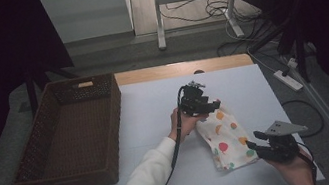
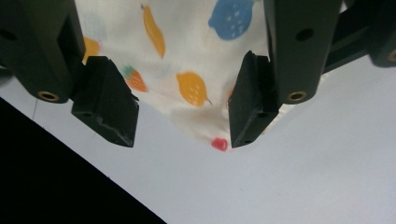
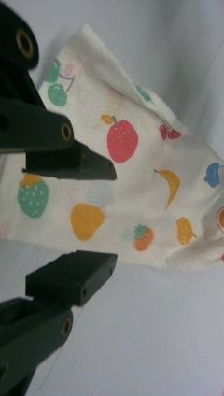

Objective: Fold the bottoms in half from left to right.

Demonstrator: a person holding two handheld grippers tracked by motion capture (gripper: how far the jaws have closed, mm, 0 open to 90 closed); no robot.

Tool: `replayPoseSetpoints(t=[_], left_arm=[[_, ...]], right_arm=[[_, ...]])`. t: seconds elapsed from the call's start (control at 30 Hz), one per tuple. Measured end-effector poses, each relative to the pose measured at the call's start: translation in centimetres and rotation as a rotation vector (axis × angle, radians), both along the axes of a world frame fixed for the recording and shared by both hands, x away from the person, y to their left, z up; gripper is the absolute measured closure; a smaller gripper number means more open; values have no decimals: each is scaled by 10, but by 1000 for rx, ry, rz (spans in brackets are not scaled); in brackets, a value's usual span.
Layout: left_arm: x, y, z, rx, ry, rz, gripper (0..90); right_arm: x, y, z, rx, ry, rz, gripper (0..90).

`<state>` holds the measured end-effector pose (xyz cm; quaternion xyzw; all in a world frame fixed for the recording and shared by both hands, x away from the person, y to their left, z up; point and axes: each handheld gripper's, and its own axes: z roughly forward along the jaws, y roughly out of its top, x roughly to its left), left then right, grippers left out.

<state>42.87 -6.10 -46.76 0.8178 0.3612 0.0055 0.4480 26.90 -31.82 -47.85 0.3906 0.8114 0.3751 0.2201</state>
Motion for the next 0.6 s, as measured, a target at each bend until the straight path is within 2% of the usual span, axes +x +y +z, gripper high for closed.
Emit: replayPoseSetpoints(t=[0.17, 0.43, 0.6], left_arm=[[-8, 5, 0, 29, -19, -19, 408], [-21, 22, 5, 27, -41, -35, 411], [-29, 39, 8, 14, -54, -31, 402]], right_arm=[[-1, 3, 0, 4, 1, 20, 494], [-1, 11, -3, -3, 11, 69, 490], [-1, 12, -4, 3, 15, 95, 489]])
